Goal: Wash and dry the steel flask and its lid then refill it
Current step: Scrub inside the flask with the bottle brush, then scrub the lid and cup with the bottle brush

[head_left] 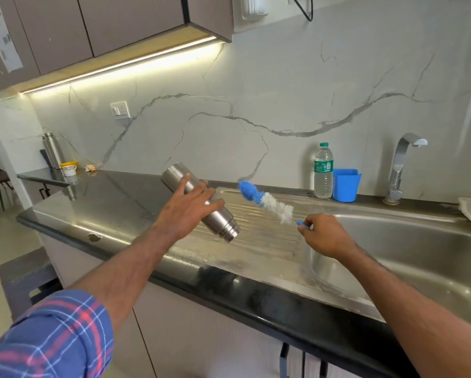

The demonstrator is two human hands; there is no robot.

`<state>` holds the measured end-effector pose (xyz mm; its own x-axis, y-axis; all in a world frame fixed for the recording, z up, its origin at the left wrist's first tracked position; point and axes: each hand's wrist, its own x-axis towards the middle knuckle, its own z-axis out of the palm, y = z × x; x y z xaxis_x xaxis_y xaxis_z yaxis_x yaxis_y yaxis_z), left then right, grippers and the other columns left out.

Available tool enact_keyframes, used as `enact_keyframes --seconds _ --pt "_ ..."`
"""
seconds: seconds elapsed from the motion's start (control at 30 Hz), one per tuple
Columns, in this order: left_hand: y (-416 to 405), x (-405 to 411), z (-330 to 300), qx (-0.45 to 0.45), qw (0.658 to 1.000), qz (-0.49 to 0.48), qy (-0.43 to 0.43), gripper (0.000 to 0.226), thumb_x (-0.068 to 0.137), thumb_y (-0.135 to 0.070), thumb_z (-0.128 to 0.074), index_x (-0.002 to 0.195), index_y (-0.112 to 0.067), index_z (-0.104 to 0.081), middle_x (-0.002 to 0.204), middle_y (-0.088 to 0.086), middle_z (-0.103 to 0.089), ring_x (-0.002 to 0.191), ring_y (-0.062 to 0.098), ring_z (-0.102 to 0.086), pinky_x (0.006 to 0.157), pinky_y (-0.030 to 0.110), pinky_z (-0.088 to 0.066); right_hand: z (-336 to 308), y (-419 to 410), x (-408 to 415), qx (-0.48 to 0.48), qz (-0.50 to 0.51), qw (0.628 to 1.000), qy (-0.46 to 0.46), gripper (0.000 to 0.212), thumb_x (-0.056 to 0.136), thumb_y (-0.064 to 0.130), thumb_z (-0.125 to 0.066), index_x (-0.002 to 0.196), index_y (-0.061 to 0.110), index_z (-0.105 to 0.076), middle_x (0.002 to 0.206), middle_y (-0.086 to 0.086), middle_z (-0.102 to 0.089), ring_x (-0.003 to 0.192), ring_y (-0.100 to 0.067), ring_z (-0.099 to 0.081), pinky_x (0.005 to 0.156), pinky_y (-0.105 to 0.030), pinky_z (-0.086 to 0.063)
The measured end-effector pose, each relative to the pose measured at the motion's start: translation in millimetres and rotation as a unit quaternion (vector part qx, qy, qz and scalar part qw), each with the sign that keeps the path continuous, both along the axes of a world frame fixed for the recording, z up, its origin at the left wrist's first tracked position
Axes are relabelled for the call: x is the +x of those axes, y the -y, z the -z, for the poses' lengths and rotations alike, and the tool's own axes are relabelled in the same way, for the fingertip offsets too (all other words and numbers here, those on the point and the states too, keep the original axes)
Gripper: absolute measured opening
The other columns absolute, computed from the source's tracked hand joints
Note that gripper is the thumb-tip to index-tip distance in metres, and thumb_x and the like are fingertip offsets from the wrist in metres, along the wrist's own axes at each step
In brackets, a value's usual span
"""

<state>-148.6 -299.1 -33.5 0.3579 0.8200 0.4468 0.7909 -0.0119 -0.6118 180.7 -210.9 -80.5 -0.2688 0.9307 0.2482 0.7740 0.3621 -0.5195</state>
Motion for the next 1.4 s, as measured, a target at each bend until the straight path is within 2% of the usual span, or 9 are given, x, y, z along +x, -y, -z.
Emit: enact_keyframes --seconds 0.13,0.33,0.57,0.8,0.9,1.0,1.2,1.3,1.4 --pt "3.1 4.8 -9.2 -0.022 0.984 0.004 -0.179 0.086 0.066 -0.013 -0.092 0.14 -0.023 -0.05 0.145 0.016 -0.054 0.139 0.039 -0.046 0.121 0.064 -0.012 -0.9 5.6 -1.7 0.0 -0.002 1.0 0.009 0.024 0.102 0.033 -0.057 0.093 0.014 -0.068 0.082 -0.001 -0.065 0.076 -0.014 -0.06 0.07 -0.029 -0.047" --pt "-0.4 17.5 -2.7 -0.011 0.942 0.08 -0.325 0.084 0.062 0.002 -0.087 0.135 -0.017 -0.049 0.142 0.016 -0.054 0.136 0.038 -0.048 0.124 0.057 -0.017 -6.5 10.1 -3.7 -0.004 0.004 1.0 0.009 0.022 0.102 0.031 -0.057 0.096 0.014 -0.068 0.083 -0.001 -0.066 0.077 -0.014 -0.06 0.072 -0.03 -0.048" --pt "-4.5 21.7 -3.9 -0.029 0.942 0.091 -0.322 0.082 0.062 0.0 -0.09 0.132 -0.017 -0.049 0.142 0.016 -0.055 0.138 0.037 -0.047 0.124 0.055 -0.021 -9.0 14.5 -1.7 -0.01 0.01 1.0 0.012 0.021 0.101 0.032 -0.058 0.094 0.015 -0.067 0.083 -0.001 -0.066 0.078 -0.015 -0.061 0.069 -0.028 -0.048" --pt "-1.5 32.4 -3.2 -0.068 0.938 0.071 -0.332 0.094 0.064 -0.012 -0.092 0.141 -0.022 -0.04 0.149 0.012 -0.049 0.146 0.035 -0.037 0.125 0.059 -0.008 -18.3 18.3 0.9 -0.016 0.019 1.0 0.006 0.02 0.101 0.03 -0.059 0.096 0.013 -0.068 0.088 -0.003 -0.066 0.077 -0.013 -0.06 0.067 -0.027 -0.046" --pt "1.4 35.9 -1.8 -0.11 0.937 0.126 -0.306 0.091 0.065 -0.013 -0.091 0.141 -0.024 -0.043 0.153 0.01 -0.046 0.149 0.033 -0.033 0.126 0.058 -0.005 -20.0 19.9 5.5 -0.014 0.022 1.0 0.001 0.019 0.101 0.03 -0.059 0.096 0.013 -0.068 0.085 -0.001 -0.064 0.076 -0.012 -0.058 0.065 -0.025 -0.044" --pt "6.4 48.9 -0.8 -0.124 0.927 0.215 -0.281 0.063 0.071 -0.023 -0.081 0.13 -0.023 -0.057 0.146 0.007 -0.054 0.148 0.029 -0.036 0.126 0.053 -0.001 -18.0 20.1 16.2 -0.016 0.029 0.999 0.003 0.019 0.101 0.03 -0.059 0.095 0.014 -0.068 0.088 -0.003 -0.066 0.078 -0.014 -0.06 0.071 -0.029 -0.048" --pt "-26.7 130.1 7.8 -0.029 0.953 0.287 -0.089 0.03 0.071 -0.016 -0.067 0.101 -0.014 -0.068 0.108 0.006 -0.07 0.126 0.029 -0.058 0.124 0.048 -0.025 -16.3 33.4 69.8 -0.011 0.077 0.997 -0.006 0.024 0.101 0.032 -0.058 0.092 0.013 -0.068 0.083 -0.002 -0.065 0.073 -0.015 -0.06 0.061 -0.027 -0.046" --pt "-56.0 193.2 18.6 0.0 0.939 0.336 0.067 0.017 0.065 -0.02 -0.062 0.081 -0.016 -0.067 0.082 0.002 -0.068 0.091 0.026 -0.067 0.096 0.04 -0.045 -18.6 50.2 123.7 0.002 0.126 0.992 0.0 0.026 0.101 0.034 -0.057 0.087 0.015 -0.068 0.079 -0.003 -0.065 0.072 -0.018 -0.062 0.061 -0.03 -0.047" --pt "-80.0 268.4 34.6 -0.062 0.892 0.368 0.255 0.015 0.07 -0.028 -0.052 0.074 -0.018 -0.062 0.073 0.0 -0.065 0.074 0.027 -0.065 0.073 0.036 -0.047 -22.6 75.7 188.9 0.034 0.198 0.98 -0.001 0.03 0.1 0.033 -0.055 0.081 0.013 -0.067 0.074 -0.006 -0.065 0.072 -0.027 -0.062 0.062 -0.033 -0.046"
